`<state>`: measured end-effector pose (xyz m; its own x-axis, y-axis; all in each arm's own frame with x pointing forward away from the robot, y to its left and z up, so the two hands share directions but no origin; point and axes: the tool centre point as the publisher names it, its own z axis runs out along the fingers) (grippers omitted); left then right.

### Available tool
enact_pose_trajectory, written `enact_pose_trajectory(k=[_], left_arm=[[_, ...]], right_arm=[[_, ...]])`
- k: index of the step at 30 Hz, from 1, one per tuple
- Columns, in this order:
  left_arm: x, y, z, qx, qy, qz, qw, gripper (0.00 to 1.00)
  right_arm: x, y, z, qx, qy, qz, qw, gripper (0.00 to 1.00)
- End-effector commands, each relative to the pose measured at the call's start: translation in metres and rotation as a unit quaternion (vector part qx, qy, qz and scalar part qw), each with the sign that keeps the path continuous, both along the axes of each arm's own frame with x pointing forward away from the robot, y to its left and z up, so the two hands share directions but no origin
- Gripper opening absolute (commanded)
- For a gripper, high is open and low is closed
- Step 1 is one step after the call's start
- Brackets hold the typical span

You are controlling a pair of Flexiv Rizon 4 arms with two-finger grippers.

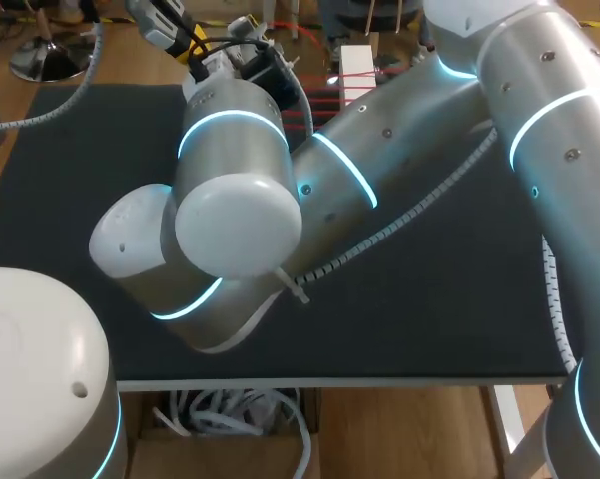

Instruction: Grab the tape and strap the tape.

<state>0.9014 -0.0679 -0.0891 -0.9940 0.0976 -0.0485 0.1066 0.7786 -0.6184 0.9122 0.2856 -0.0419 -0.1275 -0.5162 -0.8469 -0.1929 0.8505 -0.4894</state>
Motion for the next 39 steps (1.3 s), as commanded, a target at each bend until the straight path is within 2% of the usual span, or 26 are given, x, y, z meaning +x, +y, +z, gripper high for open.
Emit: enact_pose_trajectory(k=[1,24,39], left_arm=[[0.0003,-0.0001,0.0007,0.002,0.001,0.0,1.0,0.0],[0.0003,-0.0001,0.0007,0.002,0.001,0.0,1.0,0.0],[0.0003,-0.0001,0.0007,0.002,0.001,0.0,1.0,0.0]], right_arm=[[0.0004,0.0026,0.0008,-0.003,0.001,0.002,1.0,0.0],[-0.0012,-0.0043,0.0015,-0.021,-0.001,0.002,1.0,0.0],[0.0001,0.0033,0.0036,-0.012,-0.006,0.003,1.0,0.0]])
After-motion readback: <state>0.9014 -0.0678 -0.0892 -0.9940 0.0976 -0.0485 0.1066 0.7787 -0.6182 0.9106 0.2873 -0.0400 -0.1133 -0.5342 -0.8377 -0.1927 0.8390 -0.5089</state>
